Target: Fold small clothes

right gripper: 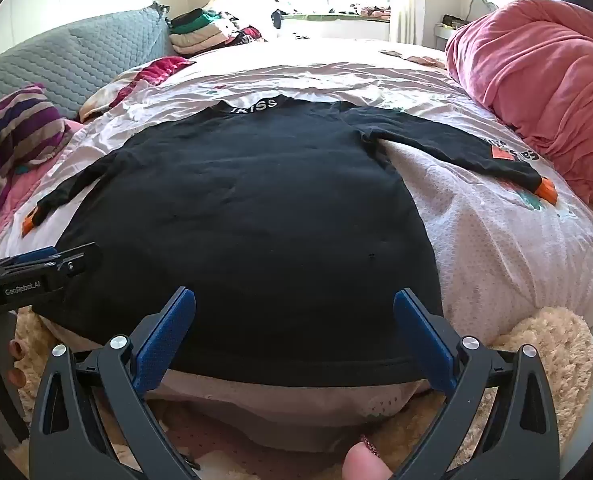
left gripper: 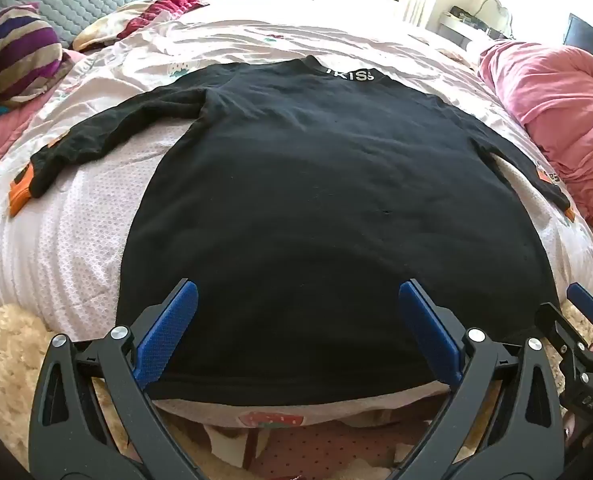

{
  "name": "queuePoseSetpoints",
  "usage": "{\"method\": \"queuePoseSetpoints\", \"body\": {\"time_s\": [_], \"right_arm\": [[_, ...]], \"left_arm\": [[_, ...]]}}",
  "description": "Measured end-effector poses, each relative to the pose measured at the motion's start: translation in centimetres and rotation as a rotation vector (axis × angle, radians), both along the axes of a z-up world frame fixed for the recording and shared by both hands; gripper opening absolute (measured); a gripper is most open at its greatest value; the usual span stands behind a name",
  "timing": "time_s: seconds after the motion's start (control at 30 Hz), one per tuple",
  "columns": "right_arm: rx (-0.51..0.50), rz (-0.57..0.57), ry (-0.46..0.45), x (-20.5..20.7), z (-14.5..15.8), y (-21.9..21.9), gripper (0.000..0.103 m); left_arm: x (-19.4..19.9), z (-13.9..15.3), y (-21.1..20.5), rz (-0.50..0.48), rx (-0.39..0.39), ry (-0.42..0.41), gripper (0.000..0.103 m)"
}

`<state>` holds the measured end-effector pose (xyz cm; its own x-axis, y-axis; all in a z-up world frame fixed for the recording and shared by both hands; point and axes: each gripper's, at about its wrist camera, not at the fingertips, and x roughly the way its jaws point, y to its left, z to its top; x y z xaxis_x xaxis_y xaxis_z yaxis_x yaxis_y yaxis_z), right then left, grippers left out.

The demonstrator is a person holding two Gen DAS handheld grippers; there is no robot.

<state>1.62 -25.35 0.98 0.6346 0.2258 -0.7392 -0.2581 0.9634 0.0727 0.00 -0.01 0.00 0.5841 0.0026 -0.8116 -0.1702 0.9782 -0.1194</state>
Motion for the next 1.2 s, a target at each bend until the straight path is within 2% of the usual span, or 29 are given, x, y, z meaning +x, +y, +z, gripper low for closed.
{"method": "queuePoseSetpoints", "body": {"time_s": [1.2], "right_arm": [[-0.007,-0.007,-0.026,-0.36,0.42,-0.24,0.099]], "left_arm": [[0.04,0.61,-0.52,-0.009,0.005,-0.009,0.095]]}}
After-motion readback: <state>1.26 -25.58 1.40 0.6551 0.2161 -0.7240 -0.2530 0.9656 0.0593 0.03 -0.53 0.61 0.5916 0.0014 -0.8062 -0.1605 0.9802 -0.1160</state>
